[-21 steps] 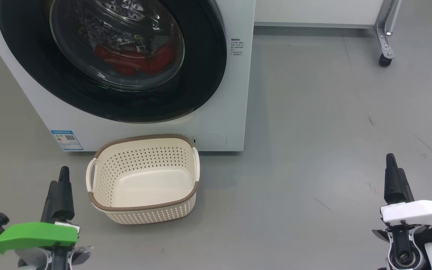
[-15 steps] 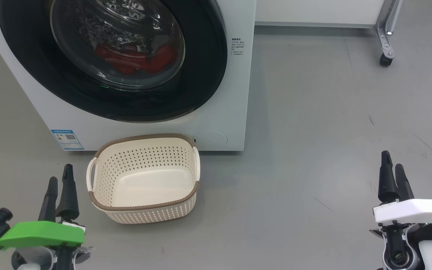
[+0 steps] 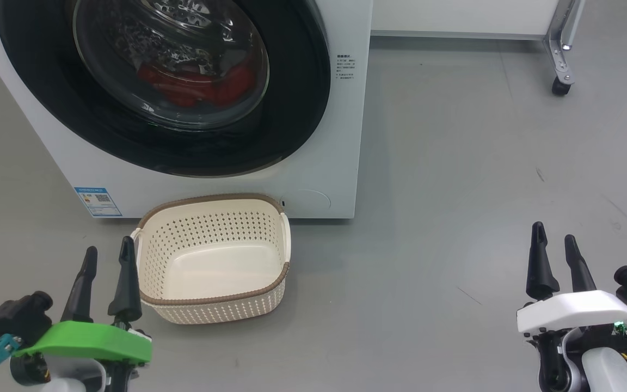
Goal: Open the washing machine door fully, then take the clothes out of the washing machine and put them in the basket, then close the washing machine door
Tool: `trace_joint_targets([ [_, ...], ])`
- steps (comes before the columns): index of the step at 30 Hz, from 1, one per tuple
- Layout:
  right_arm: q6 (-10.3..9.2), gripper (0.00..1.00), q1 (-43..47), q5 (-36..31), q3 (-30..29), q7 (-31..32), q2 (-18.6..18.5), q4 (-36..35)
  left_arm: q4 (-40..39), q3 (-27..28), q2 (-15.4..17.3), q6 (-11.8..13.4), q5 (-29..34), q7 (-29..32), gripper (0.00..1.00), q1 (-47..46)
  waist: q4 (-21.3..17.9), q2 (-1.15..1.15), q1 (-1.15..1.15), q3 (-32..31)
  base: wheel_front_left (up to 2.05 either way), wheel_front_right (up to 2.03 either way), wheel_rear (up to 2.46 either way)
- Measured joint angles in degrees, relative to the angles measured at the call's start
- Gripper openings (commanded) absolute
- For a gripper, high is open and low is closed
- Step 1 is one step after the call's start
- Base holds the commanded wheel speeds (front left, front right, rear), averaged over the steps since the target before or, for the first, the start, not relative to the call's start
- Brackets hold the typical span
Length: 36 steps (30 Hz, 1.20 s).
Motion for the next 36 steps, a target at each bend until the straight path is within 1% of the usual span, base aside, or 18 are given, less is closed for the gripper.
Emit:
trace_joint_targets([
  [3, -0.90, 1.00, 0.0, -2.8, 0.5, -0.7, 0.0, 0.2, 0.1, -0.8, 0.0, 0.0, 3.4, -0.6, 1.00, 0.1, 0.0, 0.00, 0.00, 0.0, 0.00, 0.00, 0.00],
  [5, -1.03, 1.00, 0.0, -4.4, 0.8, -1.0, 0.0, 0.5, 0.2, -1.2, 0.0, 0.0, 5.6, -1.0, 1.00, 0.2, 0.0, 0.00, 0.00, 0.0, 0.00, 0.00, 0.00],
  [8, -2.09, 1.00, 0.0, -7.4, 1.5, -1.6, 0.0, 1.4, 0.6, -1.8, -0.1, 0.1, 8.7, -1.6, 1.00, 0.3, 0.0, 0.00, 0.00, 0.0, 0.00, 0.00, 0.00],
  [13, -3.49, 1.00, 0.0, -12.2, 2.4, -2.5, -0.2, 2.7, 1.8, -2.4, -0.4, 0.6, 12.6, -2.7, 1.00, 0.9, -0.1, 0.00, 0.00, -0.1, 0.00, 0.00, 0.00],
  [15, -3.68, 1.00, 0.0, -13.0, 2.5, -2.6, -0.2, 3.1, 2.9, -2.9, -0.5, 0.6, 13.6, -3.0, 1.00, 1.0, -0.1, 0.00, 0.00, -0.1, 0.00, 0.00, 0.00],
  [17, -4.46, 1.00, 0.0, -15.2, 3.2, -3.0, -0.3, 3.7, 4.3, -3.4, -0.6, 1.2, 15.2, -3.4, 1.00, 1.7, -0.2, 0.00, 0.00, -0.2, 0.00, 0.00, 0.00],
  [19, -4.55, 1.00, 0.0, -17.5, 3.8, -3.0, -0.3, 4.2, 5.4, -3.7, -0.6, 1.4, 17.1, -3.8, 1.00, 2.2, -0.3, 0.00, 0.00, -0.2, 0.00, 0.00, 0.00],
  [21, -5.41, 1.00, 0.0, -19.2, 4.2, -3.5, -0.3, 4.6, 5.8, -3.9, -0.6, 1.8, 18.8, -4.1, 1.00, 2.3, -0.3, 0.00, 0.00, -0.2, 0.00, 0.00, 0.00],
  [24, -5.99, 1.00, 0.0, -21.7, 4.6, -3.5, -0.4, 5.4, 6.4, -4.3, -0.6, 2.0, 21.2, -4.7, 1.00, 2.3, -0.4, 0.00, 0.00, -0.3, 0.00, 0.00, 0.00],
  [26, -6.04, 1.00, 0.0, -23.4, 5.1, -3.6, -0.4, 6.0, 7.1, -4.6, -0.7, 2.1, 22.7, -5.3, 1.00, 2.3, -0.5, 0.00, 0.00, -0.3, 0.00, 0.00, 0.00],
  [28, -6.08, 1.00, 0.0, -24.8, 5.6, -3.7, -0.4, 6.5, 7.8, -4.8, -0.8, 2.4, 23.8, -5.7, 1.00, 2.3, -0.5, 0.00, 0.00, -0.3, 0.00, 0.00, 0.00],
  [29, -6.41, 1.00, 0.0, -25.1, 5.8, -3.7, -0.4, 6.7, 8.0, -4.8, -0.9, 2.5, 24.1, -5.7, 1.00, 2.3, -0.5, 0.00, 0.00, -0.3, 0.00, 0.00, 0.00],
  [36, -6.43, 1.00, 0.0, -25.2, 6.2, -3.6, -0.4, 7.9, 11.7, -4.8, -1.5, 3.1, 23.9, -5.8, 1.00, 2.3, -0.6, 0.00, 0.00, -0.3, 0.00, 0.00, 0.00],
])
